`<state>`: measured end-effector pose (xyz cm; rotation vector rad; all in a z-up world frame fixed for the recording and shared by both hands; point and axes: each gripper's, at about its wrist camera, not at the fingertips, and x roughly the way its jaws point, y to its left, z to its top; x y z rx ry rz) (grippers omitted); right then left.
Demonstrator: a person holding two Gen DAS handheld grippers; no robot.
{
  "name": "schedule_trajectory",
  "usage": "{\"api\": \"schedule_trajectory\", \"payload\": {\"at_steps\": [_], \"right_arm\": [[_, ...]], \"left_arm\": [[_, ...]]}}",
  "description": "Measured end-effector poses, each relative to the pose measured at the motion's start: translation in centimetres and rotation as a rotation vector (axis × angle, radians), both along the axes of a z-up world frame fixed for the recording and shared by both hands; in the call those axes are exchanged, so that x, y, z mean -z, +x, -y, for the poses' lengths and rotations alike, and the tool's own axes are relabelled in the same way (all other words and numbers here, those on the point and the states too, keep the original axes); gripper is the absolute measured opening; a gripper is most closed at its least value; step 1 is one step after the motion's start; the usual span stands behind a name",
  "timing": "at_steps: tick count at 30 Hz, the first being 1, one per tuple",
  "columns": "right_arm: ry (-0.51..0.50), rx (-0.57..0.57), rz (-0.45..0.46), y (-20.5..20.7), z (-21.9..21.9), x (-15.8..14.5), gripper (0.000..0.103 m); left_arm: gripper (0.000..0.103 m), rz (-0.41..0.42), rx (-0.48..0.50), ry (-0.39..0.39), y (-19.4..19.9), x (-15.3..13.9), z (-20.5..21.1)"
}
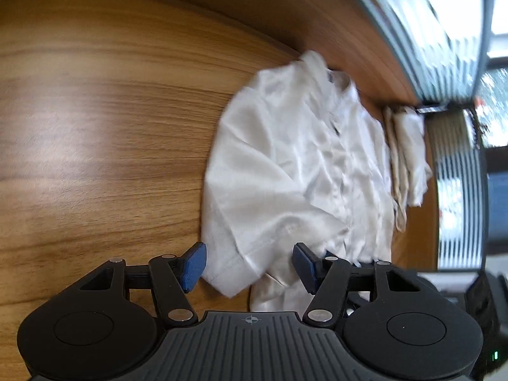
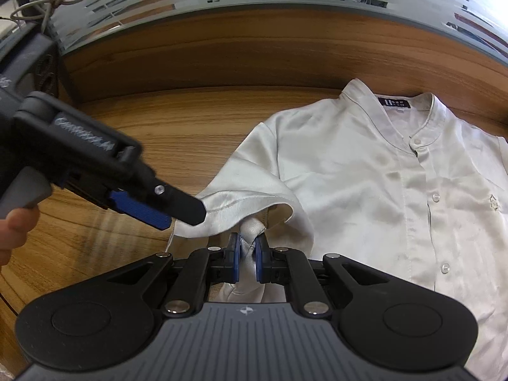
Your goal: Fold clothes
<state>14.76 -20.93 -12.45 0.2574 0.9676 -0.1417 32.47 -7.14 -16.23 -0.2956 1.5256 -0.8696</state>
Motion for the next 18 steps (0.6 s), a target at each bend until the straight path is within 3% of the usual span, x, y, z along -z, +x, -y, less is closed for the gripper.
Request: {"api": "schedule_trajectory", "payload": {"at_steps": [2, 4, 7, 12, 18], "right_arm": [[0.001, -0.002, 0.003, 0.0, -0.1, -0.1, 0.011], [-0.002, -0.009, 0.007, -0.1, -0.2, -0.2, 0.011], [-0.007, -0.023, 0.013, -0.2, -0.5, -0.4, 0.011], [-0.034, -0.114, 0.039, -0.6, -2.4, -1.5, 0.01], [-0.027, -0.366, 0.023, -0.9, -6.5, -1.8, 0.006]], "left_arm": [[0.046, -0.02, -0.017, 0.007, 0.1, 0.6, 0.1], [0.024, -0.071, -0.043, -0.013, 0.1, 1.2, 0.0], [0.005, -0.096, -0.094, -0.028, 0.2, 1.4, -0.3], [0.004, -0.005, -0.132, 0.017, 1.8, 0.1, -0.6], [0.004, 0.163, -0.069, 0.097, 5.3, -2.1, -0.2]]}}
